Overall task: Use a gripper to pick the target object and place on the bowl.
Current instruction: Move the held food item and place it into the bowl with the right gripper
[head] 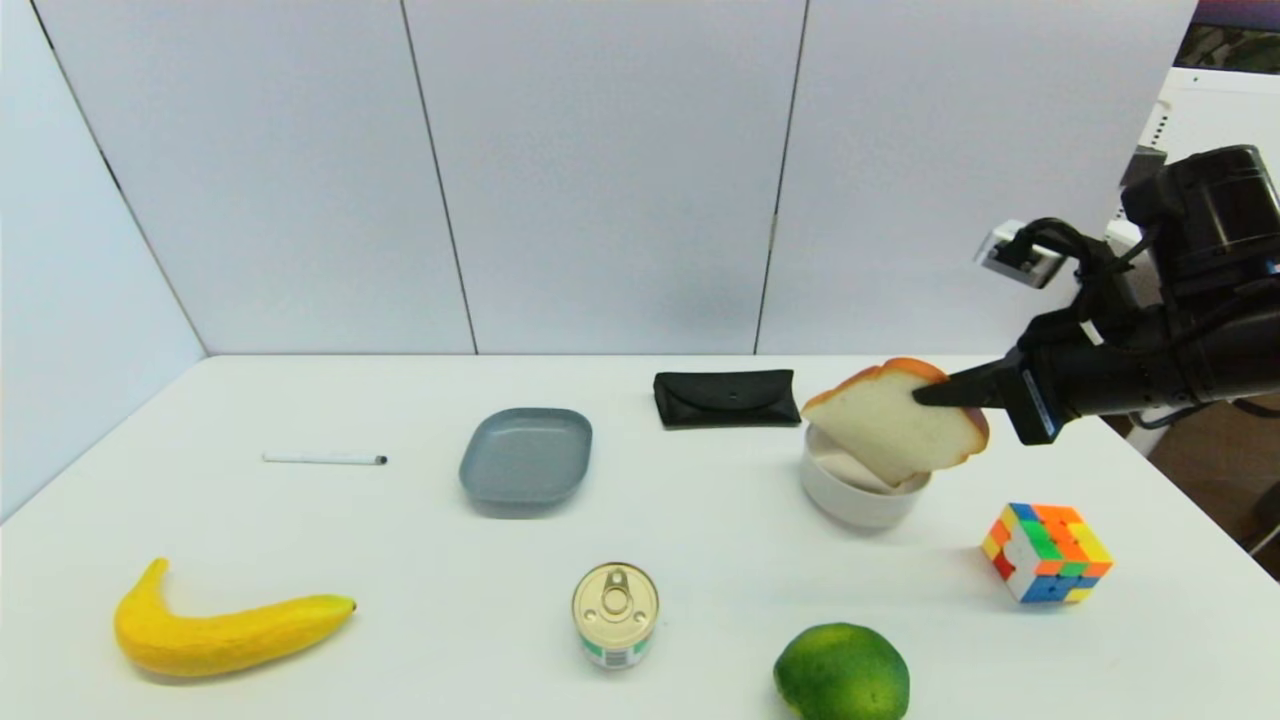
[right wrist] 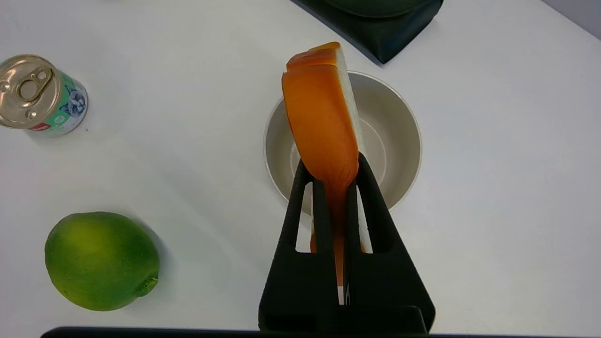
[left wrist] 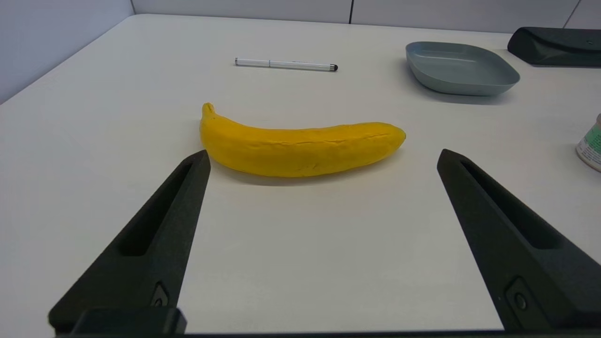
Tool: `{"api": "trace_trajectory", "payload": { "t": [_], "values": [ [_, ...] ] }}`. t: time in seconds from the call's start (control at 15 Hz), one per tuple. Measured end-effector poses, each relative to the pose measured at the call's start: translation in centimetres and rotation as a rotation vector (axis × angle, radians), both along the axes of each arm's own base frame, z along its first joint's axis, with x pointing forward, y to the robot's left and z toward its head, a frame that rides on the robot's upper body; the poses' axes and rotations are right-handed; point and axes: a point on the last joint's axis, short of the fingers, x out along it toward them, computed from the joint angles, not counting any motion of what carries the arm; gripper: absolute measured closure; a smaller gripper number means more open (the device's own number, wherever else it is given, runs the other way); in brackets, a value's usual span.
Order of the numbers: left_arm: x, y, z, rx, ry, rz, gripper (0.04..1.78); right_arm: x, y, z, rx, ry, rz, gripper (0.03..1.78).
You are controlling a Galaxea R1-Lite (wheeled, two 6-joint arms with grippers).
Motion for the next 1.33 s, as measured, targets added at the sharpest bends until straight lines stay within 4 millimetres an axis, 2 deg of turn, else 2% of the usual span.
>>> {"api": "trace_trajectory", "payload": {
  "t": [0.33, 0.53, 0.93, 1.33],
  "values": [
    [0.0, 0.0, 0.0, 0.0, 0.0, 0.0, 0.11, 0.03, 0.02, -0.11, -0.001, 0.004, 0.0, 0.97],
    [0.0, 0.0, 0.0, 0.0, 0.0, 0.0, 0.11, 0.08, -0.13, -0.07, -0.002, 0.002, -0.006, 0.69],
    [0.0, 0.0, 0.0, 0.0, 0.0, 0.0, 0.11, 0.22, -0.16, 0.16, 0.0, -0.006, -0.007, 0.37],
    [0.0, 0.0, 0.0, 0.0, 0.0, 0.0, 0.11, 0.9, -0.58, 0.28, -0.001, -0.011, -0.026, 0.23]
  ]
}}
